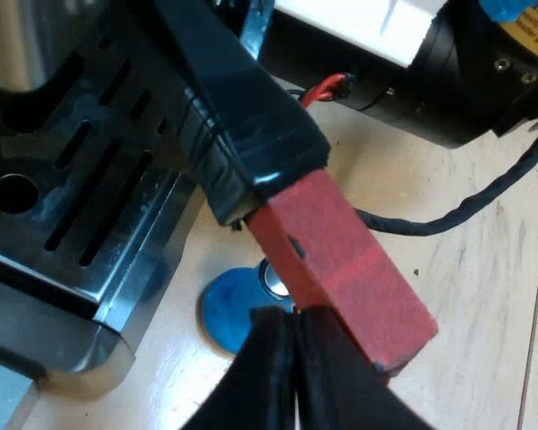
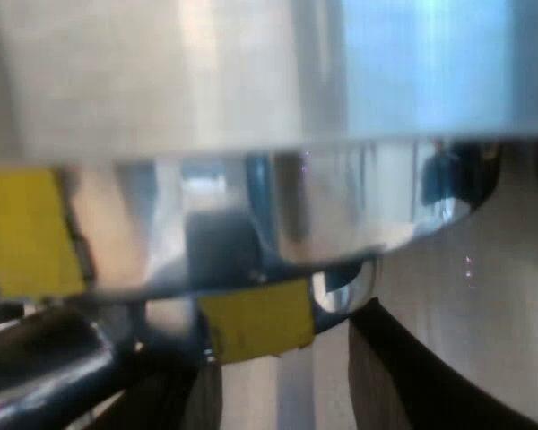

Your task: Put the handle in the coffee machine

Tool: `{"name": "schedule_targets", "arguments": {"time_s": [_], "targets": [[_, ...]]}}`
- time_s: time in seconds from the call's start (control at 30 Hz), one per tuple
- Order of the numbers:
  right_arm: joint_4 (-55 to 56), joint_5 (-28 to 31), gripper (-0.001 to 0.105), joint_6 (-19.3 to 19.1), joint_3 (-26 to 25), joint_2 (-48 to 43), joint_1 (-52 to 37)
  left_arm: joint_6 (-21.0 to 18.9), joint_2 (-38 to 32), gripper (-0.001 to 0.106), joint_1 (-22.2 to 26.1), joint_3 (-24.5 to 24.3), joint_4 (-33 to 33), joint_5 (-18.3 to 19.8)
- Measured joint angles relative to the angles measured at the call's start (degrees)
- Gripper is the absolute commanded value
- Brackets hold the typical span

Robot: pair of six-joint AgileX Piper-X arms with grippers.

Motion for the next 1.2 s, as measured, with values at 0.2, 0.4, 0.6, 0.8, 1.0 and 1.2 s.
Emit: {"name": "schedule_targets", "arguments": {"time_s": [0.2, 0.4, 0.6, 0.8, 1.0, 1.2], "targets": [[3.1, -0.2, 0.037, 0.1, -0.1, -0.2, 0.6, 0.0, 0.0, 0.001, 0.0, 0.0, 0.0, 0.1], [7.1, 0.1, 0.037, 0.1, -0.2, -0.4, 2.9, 0.0, 0.0, 0.001, 0.0, 0.0, 0.0, 0.3], [10.7, 0.3, 0.037, 0.8, 2.1, -2.7, 3.4, 0.1, 0.0, 0.001, 0.0, 0.0, 0.0, 0.4], [18.6, 0.3, 0.037, 3.4, 6.6, -8.4, 4.7, 0.1, 0.0, 0.001, 0.0, 0.0, 0.0, 0.4], [26.4, 0.0, 0.037, 5.5, 10.0, -14.1, 6.4, 0.1, 0.0, 0.001, 0.0, 0.0, 0.0, 0.4], [33.2, -0.8, 0.037, 5.8, 10.7, -19.5, 8.3, 0.1, 0.0, 0.0, 0.0, 0.0, 0.0, 0.4]]}}
